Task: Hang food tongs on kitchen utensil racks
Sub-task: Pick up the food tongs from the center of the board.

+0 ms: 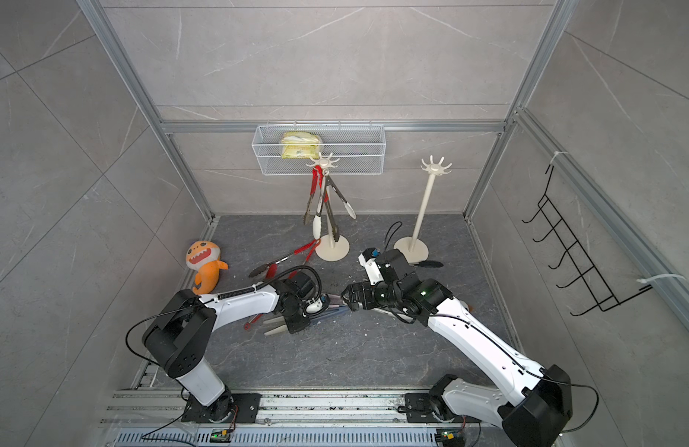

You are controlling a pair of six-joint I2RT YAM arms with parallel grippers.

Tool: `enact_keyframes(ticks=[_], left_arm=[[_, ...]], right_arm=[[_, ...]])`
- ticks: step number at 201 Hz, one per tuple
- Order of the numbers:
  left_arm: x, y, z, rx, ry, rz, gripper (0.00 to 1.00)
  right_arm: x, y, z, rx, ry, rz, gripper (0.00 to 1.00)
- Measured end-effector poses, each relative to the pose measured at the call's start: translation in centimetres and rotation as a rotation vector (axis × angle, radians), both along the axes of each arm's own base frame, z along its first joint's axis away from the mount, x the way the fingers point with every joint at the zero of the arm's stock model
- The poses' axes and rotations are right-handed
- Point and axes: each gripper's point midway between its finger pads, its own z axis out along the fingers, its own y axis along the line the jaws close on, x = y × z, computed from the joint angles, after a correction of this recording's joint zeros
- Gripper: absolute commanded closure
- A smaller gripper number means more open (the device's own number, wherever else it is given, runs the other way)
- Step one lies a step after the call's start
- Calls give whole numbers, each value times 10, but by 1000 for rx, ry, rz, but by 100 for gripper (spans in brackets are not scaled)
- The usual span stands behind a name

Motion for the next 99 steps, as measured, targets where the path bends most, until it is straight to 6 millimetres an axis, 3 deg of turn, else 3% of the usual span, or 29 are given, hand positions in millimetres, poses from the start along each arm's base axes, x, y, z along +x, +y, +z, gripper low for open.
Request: enact_keyframes(ticks=[52, 99], left_arm=[[-4, -4, 1, -31, 16, 10, 97], [-23, -1, 8, -75, 45, 3, 100]], right_arm=[[1, 1, 5, 7, -10, 0, 1], [3, 2, 3, 2, -5, 0, 1]])
